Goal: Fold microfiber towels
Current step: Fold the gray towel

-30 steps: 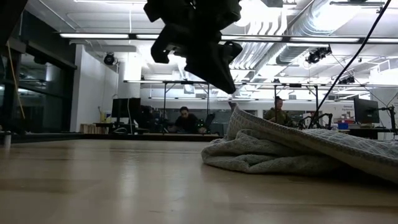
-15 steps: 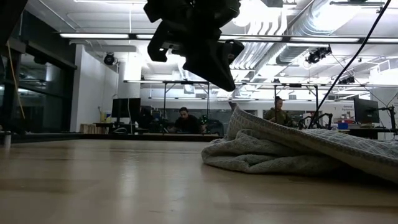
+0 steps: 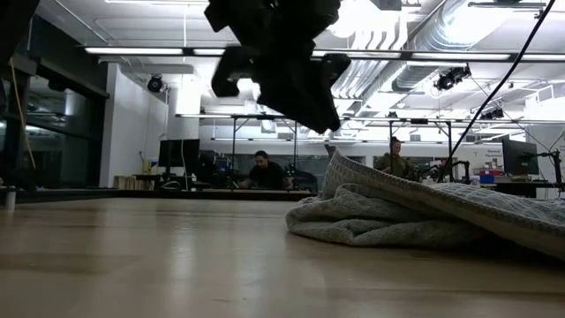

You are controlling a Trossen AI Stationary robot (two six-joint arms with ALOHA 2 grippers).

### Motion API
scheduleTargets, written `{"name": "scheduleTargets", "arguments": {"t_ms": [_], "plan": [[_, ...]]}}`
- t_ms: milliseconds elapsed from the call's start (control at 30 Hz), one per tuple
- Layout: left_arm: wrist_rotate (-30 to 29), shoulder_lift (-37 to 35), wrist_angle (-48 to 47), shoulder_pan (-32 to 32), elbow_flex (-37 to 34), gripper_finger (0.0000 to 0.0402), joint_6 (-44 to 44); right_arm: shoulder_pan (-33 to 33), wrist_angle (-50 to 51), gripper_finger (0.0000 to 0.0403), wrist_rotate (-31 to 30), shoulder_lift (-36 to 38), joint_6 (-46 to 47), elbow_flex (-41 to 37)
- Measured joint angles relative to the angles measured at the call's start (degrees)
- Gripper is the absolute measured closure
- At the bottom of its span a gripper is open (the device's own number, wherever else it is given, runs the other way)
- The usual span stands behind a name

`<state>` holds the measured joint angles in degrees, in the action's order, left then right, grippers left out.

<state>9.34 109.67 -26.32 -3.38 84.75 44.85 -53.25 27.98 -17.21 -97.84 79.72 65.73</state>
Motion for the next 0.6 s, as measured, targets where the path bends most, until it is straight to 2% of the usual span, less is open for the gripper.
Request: {"name": "scheduleTargets", "arguments": {"t_ms": [167,333,600], "plan": [[-1.5,3.0,0.6,0.0,-0.1,0.0302,2.4,0.0,-0.5,0.0400,0.0,0.0,0.0,0.0],[-7.4,4.3,0.8,0.0,-0.1,0.0302,3.4,-0.1,-1.3,0.0400,0.0,0.0,-0.2,0.0],[-7.1,4.3,2.5,-0.6,-0.1,0.0302,3.4,-0.1,-1.5,0.0400,0.0,0.0,-1.5,0.0]]}}
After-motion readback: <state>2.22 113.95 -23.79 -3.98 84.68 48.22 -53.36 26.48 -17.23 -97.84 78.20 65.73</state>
